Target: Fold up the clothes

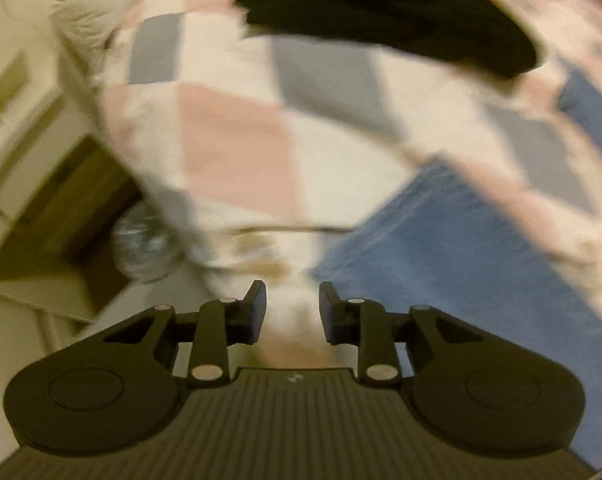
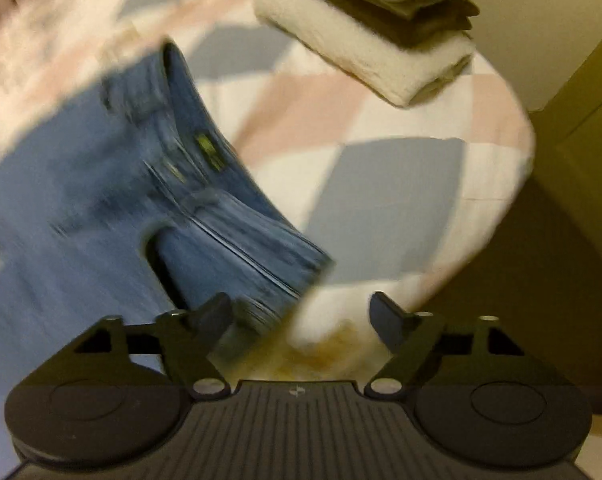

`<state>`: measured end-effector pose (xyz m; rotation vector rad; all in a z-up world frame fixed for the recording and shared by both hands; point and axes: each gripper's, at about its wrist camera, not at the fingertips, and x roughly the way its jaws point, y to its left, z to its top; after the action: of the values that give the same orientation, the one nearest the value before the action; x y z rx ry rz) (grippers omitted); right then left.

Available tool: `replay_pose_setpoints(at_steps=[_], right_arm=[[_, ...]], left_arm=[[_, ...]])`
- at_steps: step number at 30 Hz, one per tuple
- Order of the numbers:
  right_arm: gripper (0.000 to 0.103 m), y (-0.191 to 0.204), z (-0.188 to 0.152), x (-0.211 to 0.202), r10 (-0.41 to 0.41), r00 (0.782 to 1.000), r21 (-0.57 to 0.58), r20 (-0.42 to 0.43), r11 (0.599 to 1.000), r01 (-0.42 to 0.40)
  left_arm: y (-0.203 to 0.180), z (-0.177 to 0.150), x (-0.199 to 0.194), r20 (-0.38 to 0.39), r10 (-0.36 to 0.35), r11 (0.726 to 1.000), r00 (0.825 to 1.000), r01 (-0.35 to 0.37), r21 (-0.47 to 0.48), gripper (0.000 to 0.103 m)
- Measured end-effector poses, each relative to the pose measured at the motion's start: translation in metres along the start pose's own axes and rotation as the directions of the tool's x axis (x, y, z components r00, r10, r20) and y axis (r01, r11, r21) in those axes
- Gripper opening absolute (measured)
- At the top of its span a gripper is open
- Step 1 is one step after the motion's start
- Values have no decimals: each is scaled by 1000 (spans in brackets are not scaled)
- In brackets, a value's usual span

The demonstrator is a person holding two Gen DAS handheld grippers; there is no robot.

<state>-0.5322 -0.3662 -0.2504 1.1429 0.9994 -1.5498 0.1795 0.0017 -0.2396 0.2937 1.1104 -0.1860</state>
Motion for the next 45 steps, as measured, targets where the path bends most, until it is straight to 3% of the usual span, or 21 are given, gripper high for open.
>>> replay_pose_setpoints(at_steps=[2,4,6,9,11,13,17,20,22,26,30,31,32,33,35,37,40,42,43,44,45], right_arm=[[76,-8,1,-7,-5,1000,75,19,997,3],[74,-14,8,-22,149,983,195,104,966,-168],[73,-8,17,-32,349,918,260,187,884,-389],[72,31,30,-31,591,780,304,204,719,-625],[70,68,29,-21,682,710,344,177,633,-694],[70,113,20,0,745,655,422,129,556,-716],[70,194,0,47,799,595,558,89,455,-694],[70,245,-7,73,805,586,599,92,426,-678],[70,274,-8,83,806,588,594,72,439,-674],[70,314,-11,92,784,620,552,32,503,-665],[70,334,-15,99,758,649,537,64,522,-662],[62,339,-14,99,745,664,527,67,539,-658],[34,345,-12,98,731,679,512,67,559,-652],[21,350,-8,95,718,693,496,58,582,-644],[13,358,1,83,696,717,460,33,627,-629],[12,360,7,65,704,710,465,16,623,-629],[12,361,8,51,741,671,492,-25,593,-637],[12,364,3,50,772,633,515,-60,567,-643],[12,365,0,49,787,613,527,-77,553,-645],[14,370,-4,55,785,608,514,-117,572,-640],[18,379,-10,65,770,614,480,-174,610,-630]], left_arm=[[-25,4,-12,8,-101,995,995,101,25,27],[-58,13,-17,-2,-216,976,976,216,30,30],[-92,31,-10,-17,-319,948,947,319,-12,33],[-142,63,9,-30,-429,901,903,425,-86,37],[-175,86,27,-34,-471,876,881,463,-131,40],[-202,107,49,-48,-477,871,877,465,-159,41],[-255,148,93,-72,-488,860,870,464,-213,43],[-275,165,126,-82,-479,859,874,448,-247,44],[-282,168,146,-96,-487,851,868,447,-274,47],[-289,167,175,-119,-493,842,862,439,-314,49],[-292,172,189,-88,-500,834,862,451,-318,49],[-294,176,189,-79,-497,838,864,455,-301,31],[-296,181,187,-72,-493,847,867,460,-268,14],[-299,186,184,-64,-491,855,869,467,-227,8],[-304,197,168,-33,-492,867,870,487,-108,4],[-305,209,143,40,-508,861,860,508,21,4],[-289,236,96,170,-591,807,789,576,131,4],[-280,251,72,246,-614,789,749,577,213,6],[-276,256,63,277,-612,790,741,557,255,6],[-277,256,64,291,-575,814,765,499,298,7],[-281,253,74,281,-516,843,809,422,334,10]])
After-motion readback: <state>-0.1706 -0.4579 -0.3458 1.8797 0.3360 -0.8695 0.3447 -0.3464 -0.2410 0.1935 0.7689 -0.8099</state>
